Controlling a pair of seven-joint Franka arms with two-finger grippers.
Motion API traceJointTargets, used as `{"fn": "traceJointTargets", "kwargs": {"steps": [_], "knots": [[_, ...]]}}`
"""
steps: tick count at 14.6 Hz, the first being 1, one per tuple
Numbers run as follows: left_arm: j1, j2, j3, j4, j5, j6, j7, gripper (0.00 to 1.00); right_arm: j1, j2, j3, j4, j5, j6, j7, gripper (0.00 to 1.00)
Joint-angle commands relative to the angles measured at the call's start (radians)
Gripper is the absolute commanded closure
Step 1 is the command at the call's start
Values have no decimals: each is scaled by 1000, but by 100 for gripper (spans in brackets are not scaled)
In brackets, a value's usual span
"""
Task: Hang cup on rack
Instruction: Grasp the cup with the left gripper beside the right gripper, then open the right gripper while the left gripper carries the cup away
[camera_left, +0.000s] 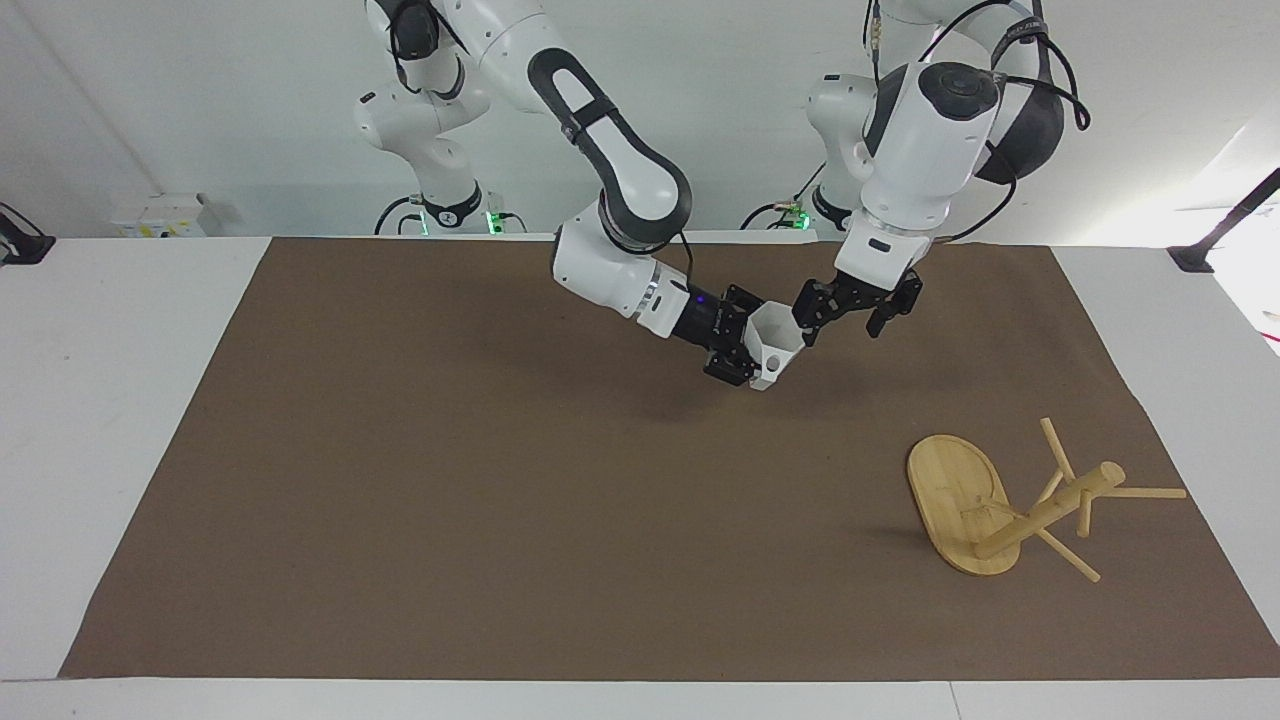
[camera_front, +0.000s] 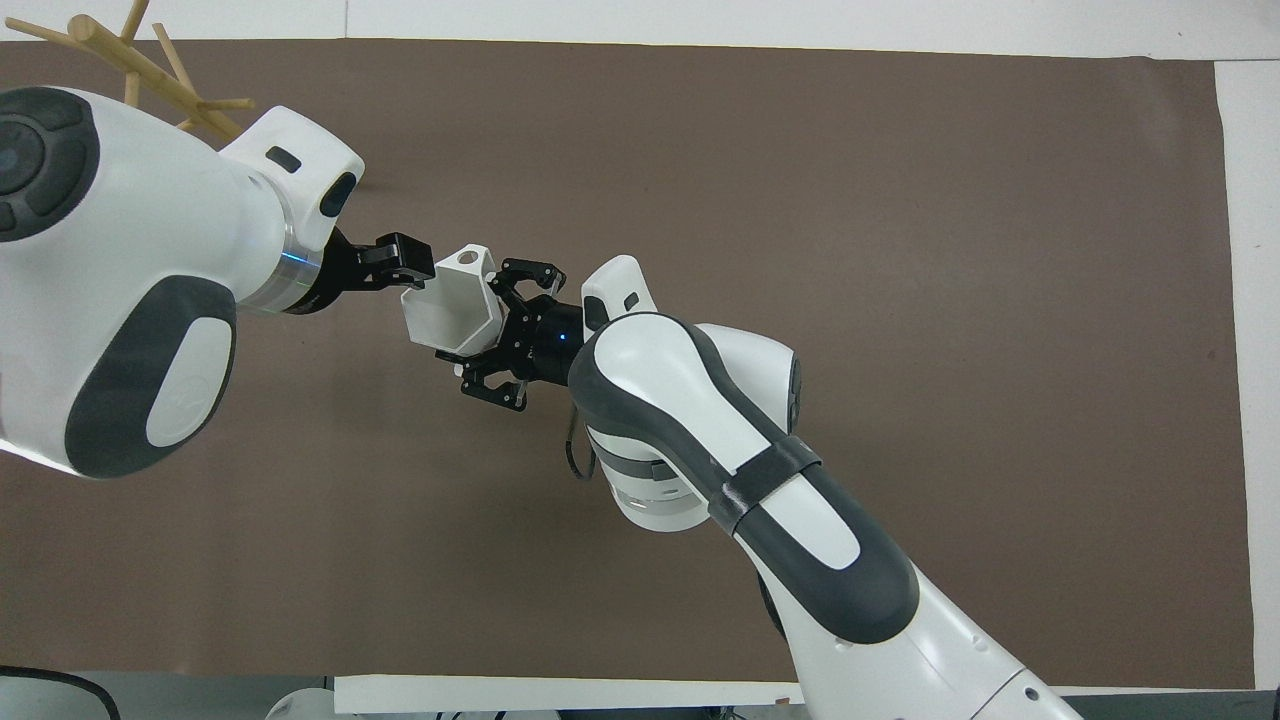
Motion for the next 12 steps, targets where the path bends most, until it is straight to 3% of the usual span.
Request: {"fn": "traceJointTargets", "kwargs": {"steps": [1,2,3,4,5,6,12], "knots": [[-33,-70,10,-103,-26,37,-22,2,-11,-4,9,6,26,11,-17,84],[-36,-79,10,-118,-40,45,-31,8,-9,-4,9,7,26,12,-16,84],[-42,-83,10,-134,-44,62,-45,27,-8,-2,9,8,28,23,-17,84],[-54,-91,10,-148,-50,71,-62,56,-8,-2,10,8,29,23,-17,84],[-61,-91,10,-154,-63,80,-71,95,-8,-2,10,8,29,23,-17,84],[-61,-83,10,-152,-69,92,-77,100,-8,-2,10,8,31,24,-17,84],[-59,-42,15,-137,-103,181,-99,100,-8,-2,10,8,33,24,-17,83]]}}
